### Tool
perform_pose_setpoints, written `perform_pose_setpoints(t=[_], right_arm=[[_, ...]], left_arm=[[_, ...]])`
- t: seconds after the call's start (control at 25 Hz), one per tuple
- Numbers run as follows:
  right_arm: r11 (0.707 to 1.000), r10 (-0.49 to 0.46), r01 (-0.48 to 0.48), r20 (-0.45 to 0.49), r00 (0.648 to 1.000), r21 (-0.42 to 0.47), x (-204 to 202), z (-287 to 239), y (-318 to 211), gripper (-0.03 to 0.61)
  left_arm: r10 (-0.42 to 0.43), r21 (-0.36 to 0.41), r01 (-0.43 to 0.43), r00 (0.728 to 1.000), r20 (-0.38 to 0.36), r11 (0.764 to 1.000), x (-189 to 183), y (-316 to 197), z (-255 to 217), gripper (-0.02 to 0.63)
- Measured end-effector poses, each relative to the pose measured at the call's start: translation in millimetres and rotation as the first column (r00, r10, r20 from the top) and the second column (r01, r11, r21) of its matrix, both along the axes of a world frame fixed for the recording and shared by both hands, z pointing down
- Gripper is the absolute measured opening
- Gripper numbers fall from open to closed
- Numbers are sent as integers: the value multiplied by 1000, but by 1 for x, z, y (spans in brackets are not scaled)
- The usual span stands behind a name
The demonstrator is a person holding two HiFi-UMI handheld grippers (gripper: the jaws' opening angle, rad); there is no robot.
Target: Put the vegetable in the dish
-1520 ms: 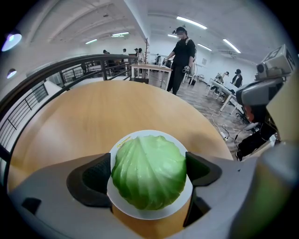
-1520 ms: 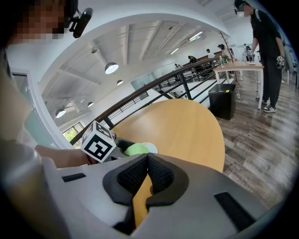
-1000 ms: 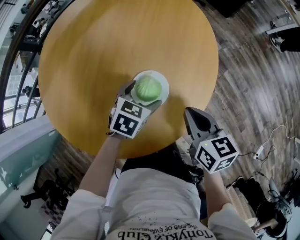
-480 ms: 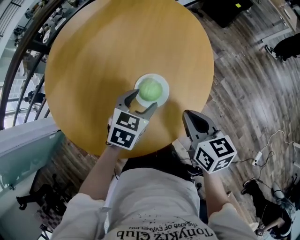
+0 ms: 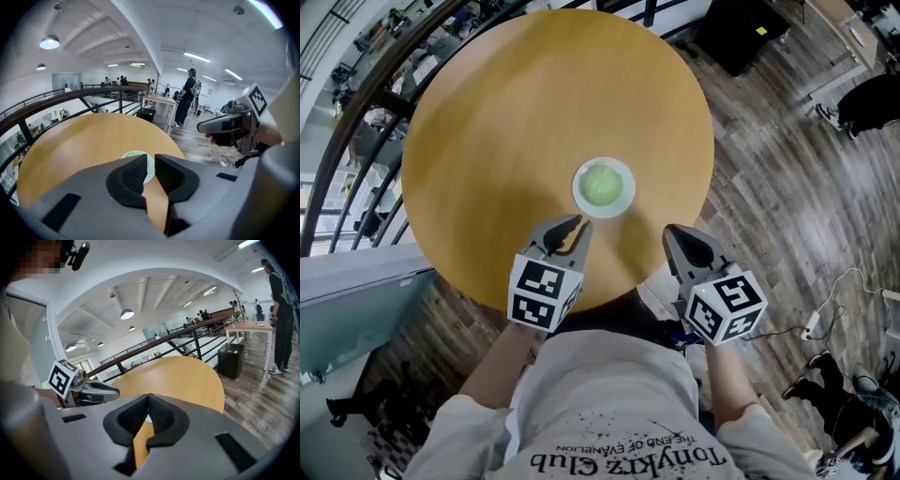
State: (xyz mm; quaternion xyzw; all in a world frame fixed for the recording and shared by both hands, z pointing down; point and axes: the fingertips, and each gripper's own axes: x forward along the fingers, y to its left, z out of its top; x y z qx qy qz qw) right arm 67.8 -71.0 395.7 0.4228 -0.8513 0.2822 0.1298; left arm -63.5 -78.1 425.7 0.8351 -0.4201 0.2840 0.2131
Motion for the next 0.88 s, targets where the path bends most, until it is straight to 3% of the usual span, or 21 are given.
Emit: perform_pose_setpoints(t=[0.4, 0.88], right_arm=[[997, -2, 4, -22, 1000, 77, 8, -41, 16, 21], [994, -3, 3, 3, 1000, 109, -3, -59, 42, 21]], left_arm=[[-83, 80, 86, 995, -47, 993, -4, 41, -36, 28], [-112, 92, 118, 991, -70, 989, -21, 66, -48, 23]])
